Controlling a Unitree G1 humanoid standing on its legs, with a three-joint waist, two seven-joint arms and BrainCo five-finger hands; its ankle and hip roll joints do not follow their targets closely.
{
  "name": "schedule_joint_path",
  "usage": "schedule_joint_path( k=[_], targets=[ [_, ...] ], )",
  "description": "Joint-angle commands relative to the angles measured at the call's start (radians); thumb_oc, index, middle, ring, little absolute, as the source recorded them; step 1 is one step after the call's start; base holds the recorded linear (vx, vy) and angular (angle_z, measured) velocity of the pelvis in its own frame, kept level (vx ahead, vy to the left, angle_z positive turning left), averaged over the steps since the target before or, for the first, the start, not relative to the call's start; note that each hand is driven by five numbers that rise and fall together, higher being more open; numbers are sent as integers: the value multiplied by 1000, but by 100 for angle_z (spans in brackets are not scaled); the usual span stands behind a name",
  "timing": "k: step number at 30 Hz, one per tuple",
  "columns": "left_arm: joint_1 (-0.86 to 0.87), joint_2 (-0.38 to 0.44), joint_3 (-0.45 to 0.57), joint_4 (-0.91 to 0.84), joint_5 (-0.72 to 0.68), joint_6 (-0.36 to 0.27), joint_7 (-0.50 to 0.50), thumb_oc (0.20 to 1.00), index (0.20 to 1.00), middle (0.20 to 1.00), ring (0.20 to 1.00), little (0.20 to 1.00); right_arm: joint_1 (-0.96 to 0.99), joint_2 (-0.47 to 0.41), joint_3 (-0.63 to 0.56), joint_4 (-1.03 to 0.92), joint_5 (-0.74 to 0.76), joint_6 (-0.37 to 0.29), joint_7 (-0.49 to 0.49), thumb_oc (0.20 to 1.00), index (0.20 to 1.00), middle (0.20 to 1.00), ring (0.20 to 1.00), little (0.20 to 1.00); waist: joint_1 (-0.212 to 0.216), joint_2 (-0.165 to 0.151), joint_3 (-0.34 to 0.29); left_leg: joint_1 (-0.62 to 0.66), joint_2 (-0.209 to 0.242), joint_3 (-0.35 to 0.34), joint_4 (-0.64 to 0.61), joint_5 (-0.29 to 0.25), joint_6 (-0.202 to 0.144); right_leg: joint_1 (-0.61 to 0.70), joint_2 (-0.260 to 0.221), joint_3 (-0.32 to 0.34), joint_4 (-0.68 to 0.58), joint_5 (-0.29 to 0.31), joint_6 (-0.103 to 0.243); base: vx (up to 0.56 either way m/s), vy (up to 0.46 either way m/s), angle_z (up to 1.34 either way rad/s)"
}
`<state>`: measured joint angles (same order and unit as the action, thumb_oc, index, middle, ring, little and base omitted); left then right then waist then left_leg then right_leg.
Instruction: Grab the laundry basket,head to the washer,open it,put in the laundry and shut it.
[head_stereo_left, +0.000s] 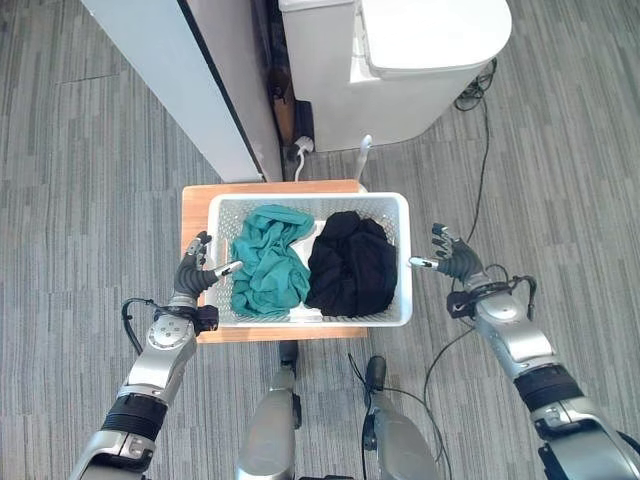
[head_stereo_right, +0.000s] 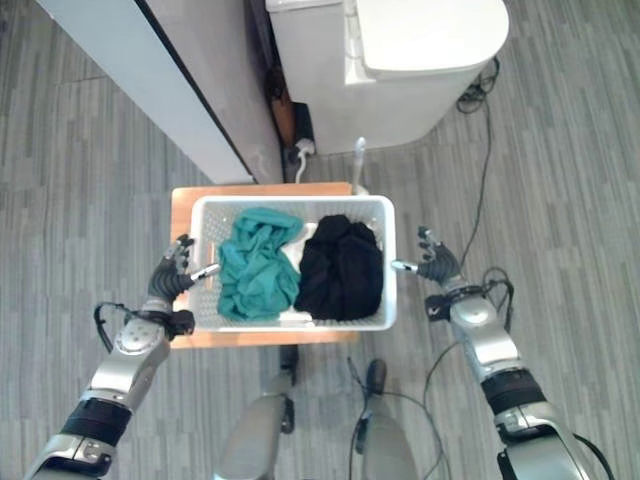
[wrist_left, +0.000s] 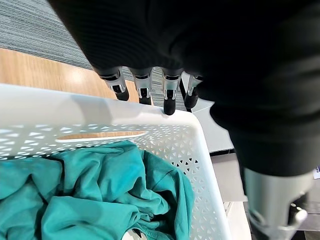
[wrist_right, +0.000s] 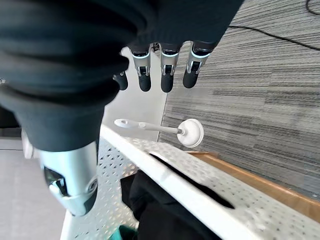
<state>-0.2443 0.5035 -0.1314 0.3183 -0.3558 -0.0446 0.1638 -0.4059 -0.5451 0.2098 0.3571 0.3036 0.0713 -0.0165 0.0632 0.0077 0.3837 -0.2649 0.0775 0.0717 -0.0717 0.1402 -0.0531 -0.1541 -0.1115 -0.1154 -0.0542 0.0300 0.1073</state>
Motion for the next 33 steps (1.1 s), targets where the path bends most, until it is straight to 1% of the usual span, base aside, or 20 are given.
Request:
schedule_joint_path(
  k=[1,9,11,14,16,18,20,22,26,28,30,33],
  targets=[
    [14,-21,-1,38,6,-9,25,1000,1000,1000,1000,1000,10,-53,23,-88,32,-48,15,1000,1000,1000,1000,1000,-18,-26,-44,-42,60,-26,83,-66,-17,-172,-63,5,130,35,7,0,0,0],
    [-26,-29,37,80,1,-19,71,1000,1000,1000,1000,1000,15,-33,26,-83,26,-47,14,1000,1000,1000,1000,1000,-21,-28,-43,-58,60,-29,94,-70,-20,-186,-63,9,136,34,6,2,-1,0],
    [-44,-54,42,116,-39,-30,101,1000,1000,1000,1000,1000,18,-22,34,-87,28,-48,9,1000,1000,1000,1000,1000,-24,-31,-43,-63,60,-28,101,-72,-19,-192,-63,10,138,34,6,15,-2,-4],
    [-68,-88,67,124,-112,-70,164,1000,1000,1000,1000,1000,16,-9,53,-84,25,-49,-1,1000,1000,1000,1000,1000,-27,-37,-38,-67,59,-28,109,-76,-22,-194,-63,12,142,30,4,5,-7,-3],
    [-73,-90,74,127,-106,-73,180,1000,1000,1000,1000,1000,17,-6,57,-84,27,-51,-4,1000,1000,1000,1000,1000,-28,-40,-41,-74,58,-29,110,-72,-22,-201,-63,13,141,33,4,6,-10,-9],
    [-103,-94,85,149,-79,-88,229,1000,1000,1000,1000,1000,18,0,71,-79,31,-59,-11,1000,1000,1000,1000,1000,-31,-50,-42,-78,60,-26,113,-74,-26,-205,-63,14,143,32,3,21,-23,-7],
    [-115,-94,87,157,-79,-91,240,1000,1000,1000,1000,1000,18,1,75,-78,31,-60,-12,1000,1000,1000,1000,1000,-33,-52,-41,-79,60,-26,114,-74,-26,-207,-63,14,145,32,3,0,0,0],
    [-130,-86,105,168,-62,-103,280,1000,1000,1000,1000,1000,25,3,87,-72,32,-66,-13,1000,1000,1000,1000,1000,-37,-58,-41,-81,62,-25,118,-77,-28,-209,-62,16,148,31,3,0,0,0],
    [-125,-73,133,156,-53,-115,311,1000,1000,1000,1000,1000,30,4,97,-57,37,-70,-10,1000,1000,1000,1000,1000,-36,-64,-40,-82,65,-23,126,-83,-29,-209,-61,18,151,28,2,0,0,0],
    [-114,-64,149,140,-44,-119,322,1000,1000,1000,1000,1000,38,7,97,-42,48,-70,-6,1000,1000,1000,1000,1000,-34,-66,-40,-80,67,-21,132,-87,-30,-205,-61,18,153,27,2,0,0,0],
    [-83,-42,195,74,-56,-142,339,1000,1000,1000,1000,1000,46,17,104,22,60,-64,4,1000,1000,1000,1000,1000,-24,-65,-46,-70,70,-20,137,-98,-33,-193,-59,17,153,22,3,45,-15,-1],
    [-64,-28,219,46,-40,-144,343,1000,1000,1000,1000,1000,50,18,108,52,55,-59,16,1000,1000,1000,1000,1000,-21,-64,-55,-70,68,-20,137,-97,-32,-193,-60,17,152,22,3,35,-3,0]
  ],
)
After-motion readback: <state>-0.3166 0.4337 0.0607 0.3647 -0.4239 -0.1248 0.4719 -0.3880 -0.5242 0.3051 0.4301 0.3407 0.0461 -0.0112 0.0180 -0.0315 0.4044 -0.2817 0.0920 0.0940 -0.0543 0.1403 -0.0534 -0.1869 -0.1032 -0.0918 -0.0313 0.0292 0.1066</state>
